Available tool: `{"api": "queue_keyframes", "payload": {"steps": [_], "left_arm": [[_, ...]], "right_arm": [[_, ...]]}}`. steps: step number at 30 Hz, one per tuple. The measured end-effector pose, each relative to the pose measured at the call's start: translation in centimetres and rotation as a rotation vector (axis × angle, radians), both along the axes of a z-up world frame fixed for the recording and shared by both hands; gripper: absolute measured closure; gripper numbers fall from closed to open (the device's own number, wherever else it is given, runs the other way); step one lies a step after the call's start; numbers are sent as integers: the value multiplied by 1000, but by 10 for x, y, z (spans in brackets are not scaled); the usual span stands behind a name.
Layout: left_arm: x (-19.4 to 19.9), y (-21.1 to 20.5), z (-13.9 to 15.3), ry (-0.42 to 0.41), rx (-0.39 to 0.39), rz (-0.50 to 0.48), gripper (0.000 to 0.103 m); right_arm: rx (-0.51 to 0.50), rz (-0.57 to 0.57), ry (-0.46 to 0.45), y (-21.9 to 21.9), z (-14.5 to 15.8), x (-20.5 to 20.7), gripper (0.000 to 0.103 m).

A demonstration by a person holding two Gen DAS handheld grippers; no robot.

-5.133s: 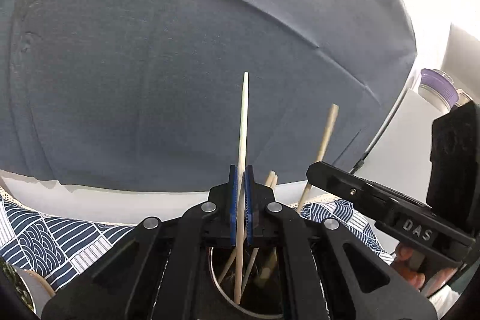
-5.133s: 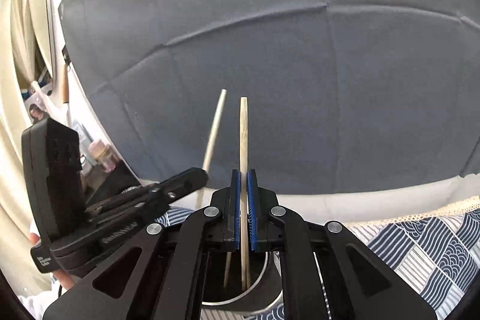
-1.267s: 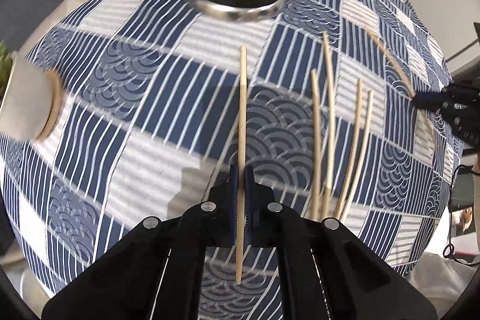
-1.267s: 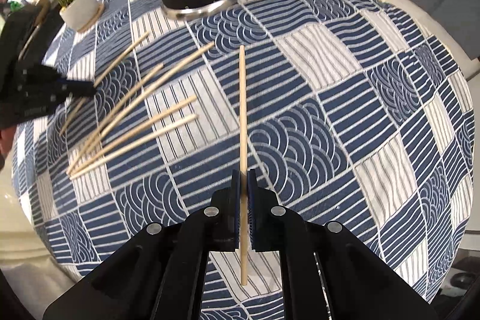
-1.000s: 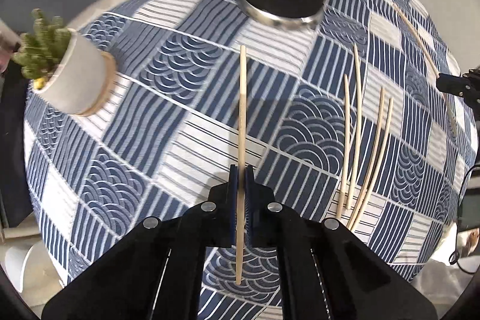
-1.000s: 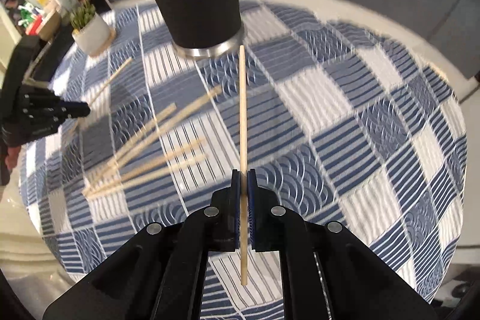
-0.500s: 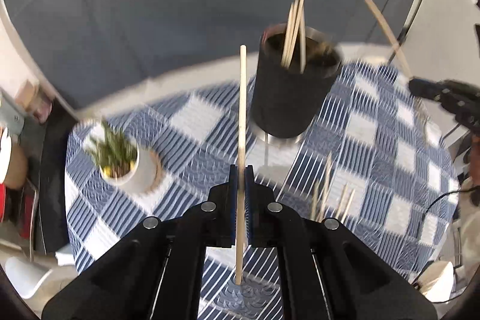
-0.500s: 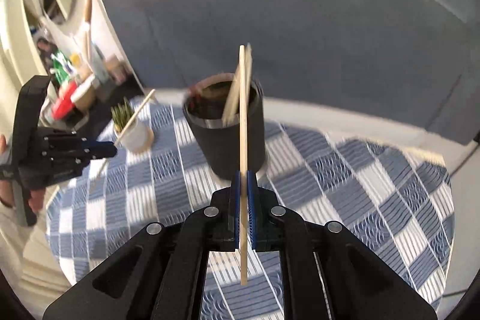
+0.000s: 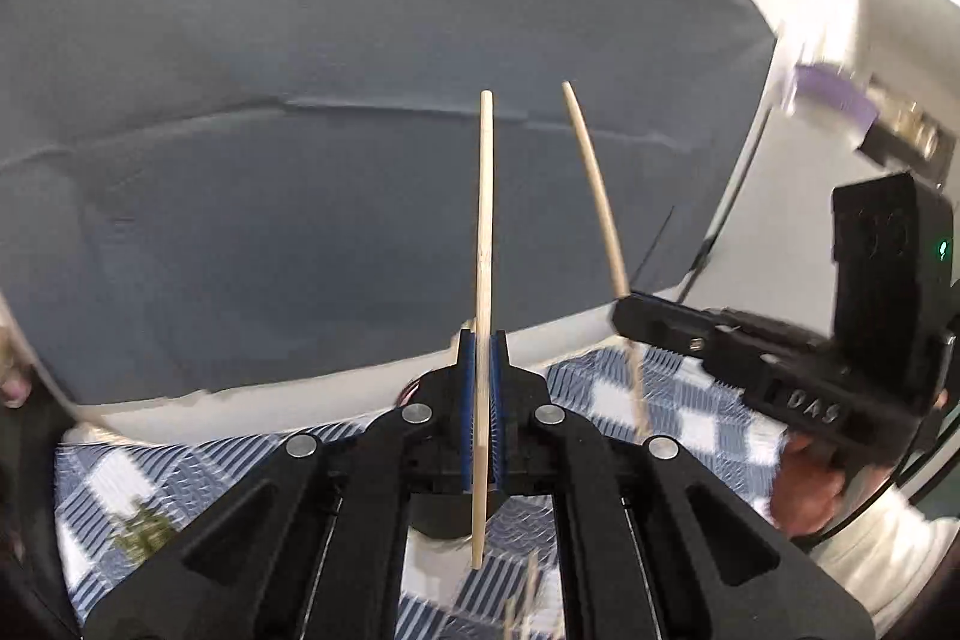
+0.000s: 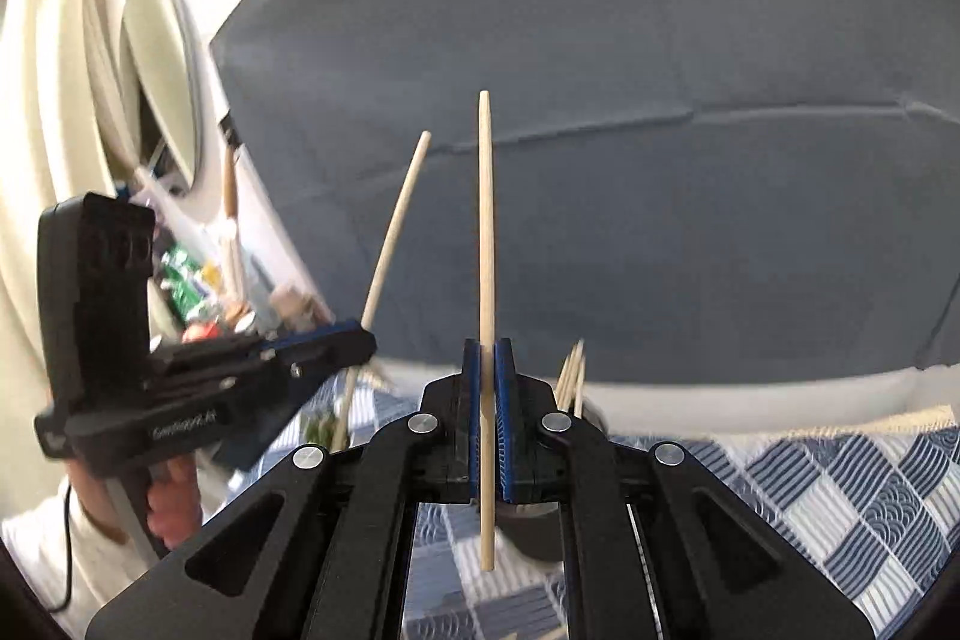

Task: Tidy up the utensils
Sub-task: 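Lift both held sticks upright and carry them over the black cup, then lower both sticks into the black cup and open both tools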

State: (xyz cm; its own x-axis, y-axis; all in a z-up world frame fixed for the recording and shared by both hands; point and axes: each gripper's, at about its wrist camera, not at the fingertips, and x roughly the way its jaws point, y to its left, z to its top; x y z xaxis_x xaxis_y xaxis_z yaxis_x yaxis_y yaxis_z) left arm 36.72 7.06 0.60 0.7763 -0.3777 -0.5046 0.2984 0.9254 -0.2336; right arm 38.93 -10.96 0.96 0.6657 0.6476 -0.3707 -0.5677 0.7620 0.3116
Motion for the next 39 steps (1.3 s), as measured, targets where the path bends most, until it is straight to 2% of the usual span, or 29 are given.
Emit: {"api": "queue_keyframes", "payload": {"steps": [3,8,14,21,26,35,36,37,38,39], "left_arm": [[15,0,-5,-16,-44,-24,98],[39,4,-20,-10,-129,-43,98],[55,5,-43,-30,-157,-44,98],[58,6,-59,-74,-195,-64,98],[57,3,-76,-76,-222,-65,98],[49,-14,-94,-46,-146,-71,98],[46,-15,-93,-53,-135,-72,96],[42,-16,-92,-63,-116,-68,86],[39,-14,-91,-70,-98,-60,72],[35,-14,-89,-81,-84,-53,65]], "right_arm": [[2,10,-37,7,1,7,98],[18,9,-35,20,-6,28,98],[3,2,-21,27,-33,45,98],[37,-36,49,33,-56,63,98],[37,-31,112,35,-76,68,98],[-57,-23,130,43,-85,55,97],[-64,-29,132,43,-84,53,96],[-75,-40,135,42,-82,51,94],[-85,-44,136,40,-82,50,94],[-99,-49,139,37,-81,49,94]]}}
